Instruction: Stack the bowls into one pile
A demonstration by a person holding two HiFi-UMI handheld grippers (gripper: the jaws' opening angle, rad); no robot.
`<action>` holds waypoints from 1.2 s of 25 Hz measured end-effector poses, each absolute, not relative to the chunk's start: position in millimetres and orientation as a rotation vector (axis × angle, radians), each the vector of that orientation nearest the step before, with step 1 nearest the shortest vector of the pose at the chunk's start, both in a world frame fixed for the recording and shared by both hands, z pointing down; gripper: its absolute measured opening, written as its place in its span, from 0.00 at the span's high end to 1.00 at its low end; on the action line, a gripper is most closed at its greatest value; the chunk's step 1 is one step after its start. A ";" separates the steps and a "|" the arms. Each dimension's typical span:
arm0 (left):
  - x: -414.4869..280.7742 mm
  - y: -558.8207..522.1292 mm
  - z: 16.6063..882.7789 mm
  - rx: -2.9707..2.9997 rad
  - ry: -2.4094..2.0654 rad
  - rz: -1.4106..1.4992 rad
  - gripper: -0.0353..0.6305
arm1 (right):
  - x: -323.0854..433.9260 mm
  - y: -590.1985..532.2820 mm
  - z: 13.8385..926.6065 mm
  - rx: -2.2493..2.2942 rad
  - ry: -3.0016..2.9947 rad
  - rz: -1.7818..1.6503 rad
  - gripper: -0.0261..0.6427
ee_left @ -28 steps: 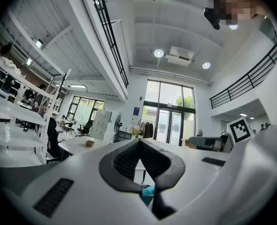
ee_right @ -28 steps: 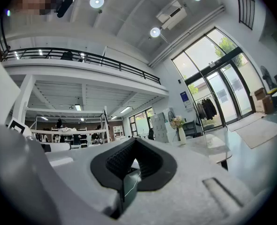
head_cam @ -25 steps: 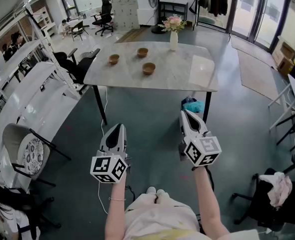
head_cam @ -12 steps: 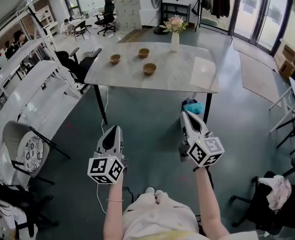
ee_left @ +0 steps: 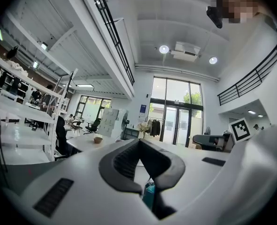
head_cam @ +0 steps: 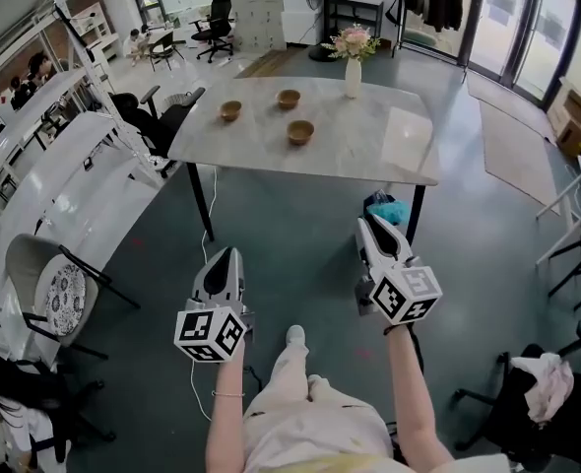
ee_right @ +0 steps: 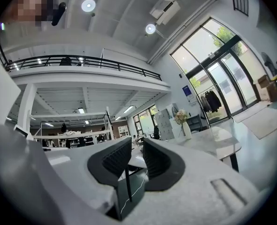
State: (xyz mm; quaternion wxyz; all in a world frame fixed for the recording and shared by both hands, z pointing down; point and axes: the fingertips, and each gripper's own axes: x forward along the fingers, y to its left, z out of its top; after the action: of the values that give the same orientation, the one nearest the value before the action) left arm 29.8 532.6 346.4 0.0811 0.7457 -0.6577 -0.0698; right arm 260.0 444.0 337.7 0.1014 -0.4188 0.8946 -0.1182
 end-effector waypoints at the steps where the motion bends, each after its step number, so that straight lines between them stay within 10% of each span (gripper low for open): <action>1: 28.0 526.5 348.0 2.226 -1.965 -0.204 0.95 | 257.9 437.3 339.9 -1.240 2.646 -0.353 0.87; 30: -70.0 238.2 373.4 2.245 -1.852 -0.165 0.95 | 174.0 157.8 376.7 -1.390 2.576 -0.484 0.75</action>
State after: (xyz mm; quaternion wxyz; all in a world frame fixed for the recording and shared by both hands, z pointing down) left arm -70.0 238.2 373.4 0.1131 0.7652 -0.6312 -0.0561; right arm 174.0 157.8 376.7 0.0871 -0.4667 0.8650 -0.1626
